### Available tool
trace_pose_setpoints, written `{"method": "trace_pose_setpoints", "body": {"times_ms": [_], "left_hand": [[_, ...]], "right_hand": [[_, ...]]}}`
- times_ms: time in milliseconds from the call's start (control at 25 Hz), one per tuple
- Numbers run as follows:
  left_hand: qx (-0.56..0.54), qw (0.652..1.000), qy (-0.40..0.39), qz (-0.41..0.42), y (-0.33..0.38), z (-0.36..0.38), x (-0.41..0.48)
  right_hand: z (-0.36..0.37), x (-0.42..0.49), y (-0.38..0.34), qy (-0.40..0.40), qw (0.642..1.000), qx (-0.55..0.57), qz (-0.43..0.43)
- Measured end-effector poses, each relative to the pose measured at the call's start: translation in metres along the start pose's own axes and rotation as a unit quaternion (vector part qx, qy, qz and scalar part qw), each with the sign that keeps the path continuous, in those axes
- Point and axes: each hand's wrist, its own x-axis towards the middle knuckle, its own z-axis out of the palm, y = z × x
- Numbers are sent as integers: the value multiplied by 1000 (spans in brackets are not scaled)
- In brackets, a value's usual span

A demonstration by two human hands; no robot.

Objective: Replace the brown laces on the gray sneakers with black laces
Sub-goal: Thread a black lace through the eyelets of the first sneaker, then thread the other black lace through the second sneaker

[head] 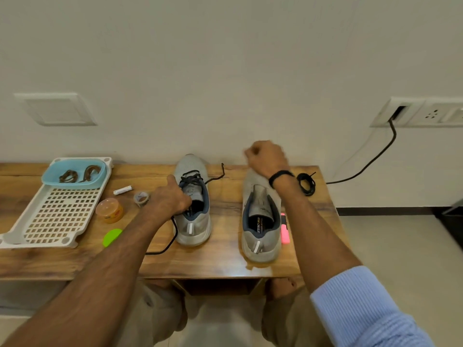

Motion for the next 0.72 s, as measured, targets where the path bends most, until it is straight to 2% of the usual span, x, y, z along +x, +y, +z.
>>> {"method": "trace_pose_setpoints", "body": {"times_ms": [80,120,200,280,360,440,560,720], "left_hand": [[19,1000,-6,-6,2,-4,-3],[35,999,-9,-13,4,-6,-4],[80,996,-3,-29,9,-11,-10],[102,993,53,-12,20,-16,-17],[72,986,139,55,33,-20,-23],[-24,972,189,139,49,-18,-27],[-120,953,174,219,79,-11,-33],[-260,934,117,214,118,-13,-36]], "right_hand": [[-15,14,46,43,993,-61,90],[-19,16,69,37,986,-95,135],[-16,12,109,-9,967,-160,201],[-10,-1,130,-56,954,-191,224],[-8,-6,134,-51,958,-170,224],[-16,-5,127,-27,972,-113,206],[-35,-9,99,13,984,10,175],[-53,-37,41,40,990,100,94]]}}
